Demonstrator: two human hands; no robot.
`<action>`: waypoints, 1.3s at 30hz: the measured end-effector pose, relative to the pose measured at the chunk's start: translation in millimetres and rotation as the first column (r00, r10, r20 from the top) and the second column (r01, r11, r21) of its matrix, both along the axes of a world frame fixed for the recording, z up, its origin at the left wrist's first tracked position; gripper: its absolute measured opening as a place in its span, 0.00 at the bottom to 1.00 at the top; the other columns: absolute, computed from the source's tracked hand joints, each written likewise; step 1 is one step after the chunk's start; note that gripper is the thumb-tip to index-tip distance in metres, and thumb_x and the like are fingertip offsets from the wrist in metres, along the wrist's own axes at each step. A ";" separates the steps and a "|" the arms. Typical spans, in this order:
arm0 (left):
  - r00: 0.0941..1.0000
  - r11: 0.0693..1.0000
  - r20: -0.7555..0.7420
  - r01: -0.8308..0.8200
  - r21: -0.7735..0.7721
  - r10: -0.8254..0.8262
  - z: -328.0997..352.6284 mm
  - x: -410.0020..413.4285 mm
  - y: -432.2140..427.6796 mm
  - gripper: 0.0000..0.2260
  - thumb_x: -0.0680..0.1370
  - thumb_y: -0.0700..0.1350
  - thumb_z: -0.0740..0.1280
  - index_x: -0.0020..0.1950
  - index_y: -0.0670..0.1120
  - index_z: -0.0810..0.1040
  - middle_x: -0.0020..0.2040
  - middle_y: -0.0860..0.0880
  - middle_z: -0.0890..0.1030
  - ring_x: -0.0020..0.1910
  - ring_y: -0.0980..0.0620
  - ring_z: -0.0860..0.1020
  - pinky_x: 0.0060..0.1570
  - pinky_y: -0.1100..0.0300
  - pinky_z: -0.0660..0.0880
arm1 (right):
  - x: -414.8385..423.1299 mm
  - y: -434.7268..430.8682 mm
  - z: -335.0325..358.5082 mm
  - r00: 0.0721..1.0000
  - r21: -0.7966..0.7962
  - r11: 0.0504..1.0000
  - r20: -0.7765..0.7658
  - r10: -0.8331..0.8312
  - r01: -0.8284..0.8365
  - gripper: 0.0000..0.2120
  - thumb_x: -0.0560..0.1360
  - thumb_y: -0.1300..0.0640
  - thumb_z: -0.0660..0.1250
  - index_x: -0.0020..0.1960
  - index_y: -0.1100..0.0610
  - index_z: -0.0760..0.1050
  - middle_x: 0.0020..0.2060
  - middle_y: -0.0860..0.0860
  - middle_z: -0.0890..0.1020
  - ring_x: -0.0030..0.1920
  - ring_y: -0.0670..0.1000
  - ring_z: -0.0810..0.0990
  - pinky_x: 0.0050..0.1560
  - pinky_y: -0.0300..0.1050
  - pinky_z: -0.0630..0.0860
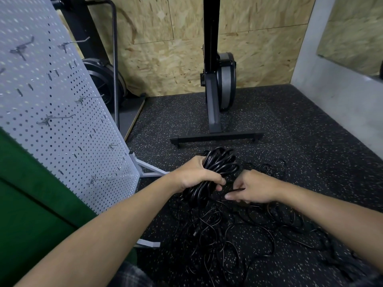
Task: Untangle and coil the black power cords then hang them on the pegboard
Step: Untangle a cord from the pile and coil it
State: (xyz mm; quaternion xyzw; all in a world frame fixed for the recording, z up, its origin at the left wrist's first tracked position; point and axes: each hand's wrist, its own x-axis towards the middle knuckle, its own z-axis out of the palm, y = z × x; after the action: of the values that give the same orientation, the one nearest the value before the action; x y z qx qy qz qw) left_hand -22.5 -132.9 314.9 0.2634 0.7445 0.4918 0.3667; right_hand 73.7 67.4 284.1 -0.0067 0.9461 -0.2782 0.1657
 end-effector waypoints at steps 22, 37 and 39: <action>0.905 0.884 -0.115 0.362 -0.296 -0.410 8.3 4.6 3.3 0.16 0.71 0.35 0.77 0.56 0.44 0.78 0.46 0.52 0.84 0.46 0.53 0.83 0.55 0.50 0.82 | 2.2 4.0 4.5 0.971 -0.129 0.991 0.227 0.069 -0.040 0.09 0.83 0.61 0.65 0.45 0.63 0.79 0.29 0.47 0.75 0.25 0.44 0.72 0.27 0.37 0.70; 0.630 0.645 -0.401 0.214 -0.734 -0.665 5.1 39.4 24.1 0.50 0.69 0.52 0.82 0.79 0.54 0.51 0.53 0.48 0.70 0.56 0.45 0.75 0.59 0.46 0.79 | -6.9 15.4 21.6 0.901 -0.482 0.762 0.276 -0.336 0.432 0.09 0.83 0.59 0.66 0.46 0.58 0.82 0.28 0.45 0.67 0.27 0.44 0.62 0.28 0.38 0.60; 0.651 0.675 -0.427 0.181 -0.716 -0.628 0.2 37.3 24.6 0.44 0.67 0.52 0.83 0.71 0.50 0.57 0.51 0.49 0.71 0.53 0.46 0.75 0.54 0.48 0.79 | -7.1 15.5 19.5 0.888 -0.482 0.746 0.277 -0.368 0.459 0.10 0.83 0.59 0.65 0.51 0.63 0.83 0.28 0.46 0.66 0.27 0.44 0.63 0.27 0.38 0.61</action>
State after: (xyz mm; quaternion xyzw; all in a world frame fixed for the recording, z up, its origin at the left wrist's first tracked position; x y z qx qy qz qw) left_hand 14.8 -108.3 315.1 0.4503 0.8547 -0.0029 0.2584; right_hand 66.5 82.9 303.7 0.1807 0.7909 -0.5598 0.1685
